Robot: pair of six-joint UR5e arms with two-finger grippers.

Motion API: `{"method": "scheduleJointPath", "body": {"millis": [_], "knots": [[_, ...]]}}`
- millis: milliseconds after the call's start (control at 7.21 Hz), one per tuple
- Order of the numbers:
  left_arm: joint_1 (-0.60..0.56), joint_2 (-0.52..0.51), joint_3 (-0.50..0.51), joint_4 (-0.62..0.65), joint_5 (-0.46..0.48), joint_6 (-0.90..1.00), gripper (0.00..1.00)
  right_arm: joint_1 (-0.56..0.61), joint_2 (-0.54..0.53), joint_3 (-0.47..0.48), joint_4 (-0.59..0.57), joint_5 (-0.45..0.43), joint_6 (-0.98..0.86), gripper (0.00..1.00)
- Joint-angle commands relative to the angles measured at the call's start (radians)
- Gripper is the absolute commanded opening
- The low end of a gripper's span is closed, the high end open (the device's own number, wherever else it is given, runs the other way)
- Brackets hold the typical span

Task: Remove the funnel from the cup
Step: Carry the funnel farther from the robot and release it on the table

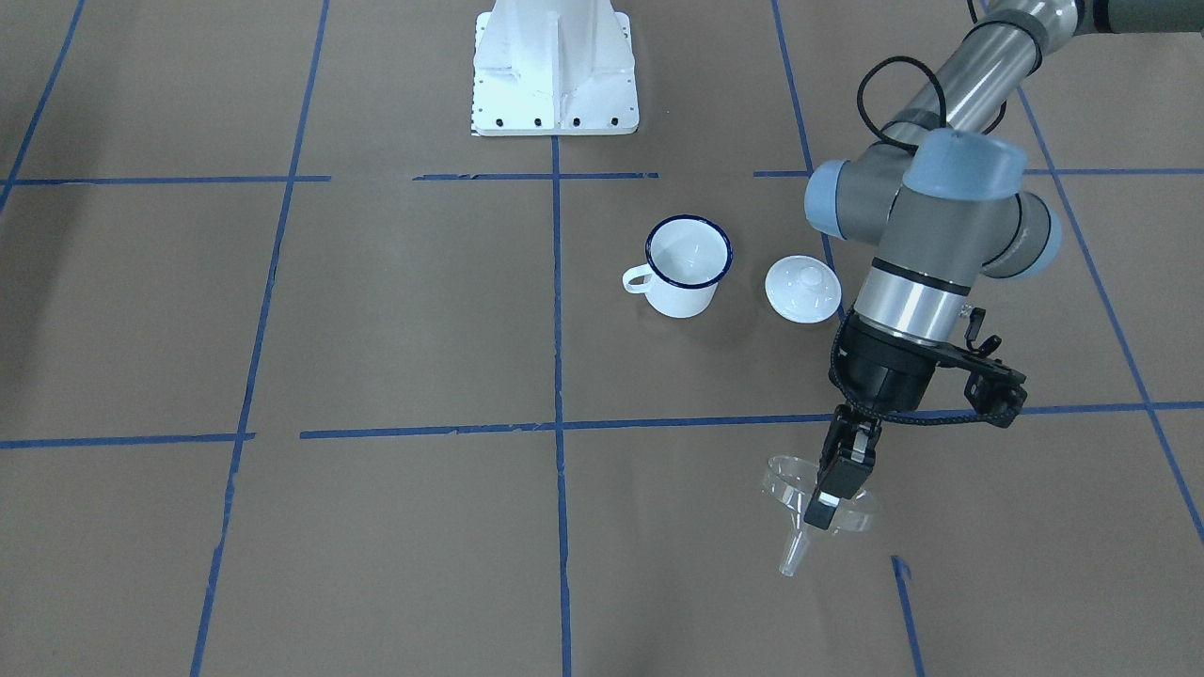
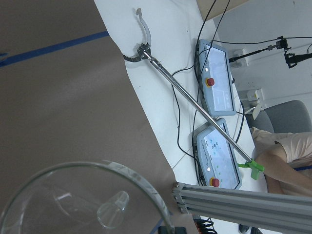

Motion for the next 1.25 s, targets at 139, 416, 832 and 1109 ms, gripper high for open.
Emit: {"method": "scheduleJointPath", "body": {"millis": [139, 416, 832, 1109], "knots": [[0.069, 0.003, 0.168, -0.208, 0.03, -0.004, 0.0, 0.0, 0.0, 0.0, 0.0, 0.0, 0.0, 1.0], [0.073, 0.002, 0.192, -0.248, 0.033, -0.005, 0.07, 0.0, 0.0, 0.0, 0.0, 0.0, 0.0, 1.0], [0.078, 0.016, 0.168, -0.211, 0.001, 0.019, 1.0, 0.0, 0.0, 0.0, 0.0, 0.0, 0.0, 1.0], [0.072, 0.109, -0.114, 0.154, -0.171, 0.2, 1.0, 0.0, 0.0, 0.0, 0.0, 0.0, 0.0, 1.0]]}}
